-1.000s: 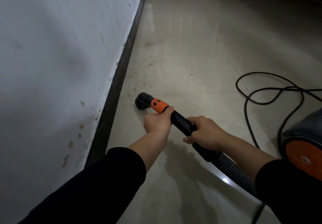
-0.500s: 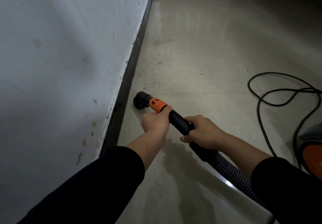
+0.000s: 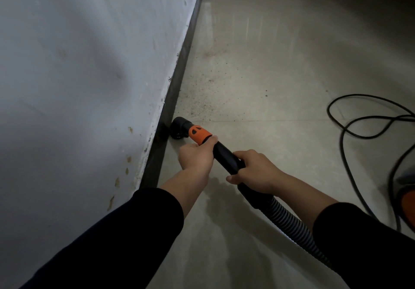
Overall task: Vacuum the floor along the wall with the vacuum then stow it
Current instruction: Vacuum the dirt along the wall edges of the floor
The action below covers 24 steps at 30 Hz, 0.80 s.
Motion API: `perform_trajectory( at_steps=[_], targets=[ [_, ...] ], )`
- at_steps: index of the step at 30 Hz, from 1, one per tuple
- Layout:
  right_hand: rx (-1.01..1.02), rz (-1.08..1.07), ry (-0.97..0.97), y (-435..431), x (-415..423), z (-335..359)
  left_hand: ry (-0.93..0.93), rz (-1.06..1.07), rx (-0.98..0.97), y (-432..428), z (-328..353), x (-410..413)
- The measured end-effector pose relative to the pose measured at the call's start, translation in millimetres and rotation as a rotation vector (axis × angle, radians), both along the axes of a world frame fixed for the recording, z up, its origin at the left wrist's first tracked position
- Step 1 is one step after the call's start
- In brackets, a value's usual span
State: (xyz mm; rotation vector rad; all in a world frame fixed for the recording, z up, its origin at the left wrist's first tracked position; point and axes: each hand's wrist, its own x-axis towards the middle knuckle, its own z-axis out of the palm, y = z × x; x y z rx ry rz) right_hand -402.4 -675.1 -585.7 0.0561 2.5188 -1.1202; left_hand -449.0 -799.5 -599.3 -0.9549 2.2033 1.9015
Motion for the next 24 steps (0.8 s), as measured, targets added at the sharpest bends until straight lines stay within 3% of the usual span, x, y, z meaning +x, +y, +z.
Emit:
perform_trajectory(
  at_steps=[6, 15, 24],
  targets=[
    [0.029, 0.0, 0.024, -6, 3, -7, -0.009, 0.01, -0.003, -4, -3, 0],
    [0.193, -0.028, 0.191, -20, 11, -19, -0.043, 0.068, 0.141, -10, -9, 0],
    [0.244, -0.058, 0.189, -21, 13, -20, -0.043, 0.05, 0.186, -5, -13, -6]
  ],
)
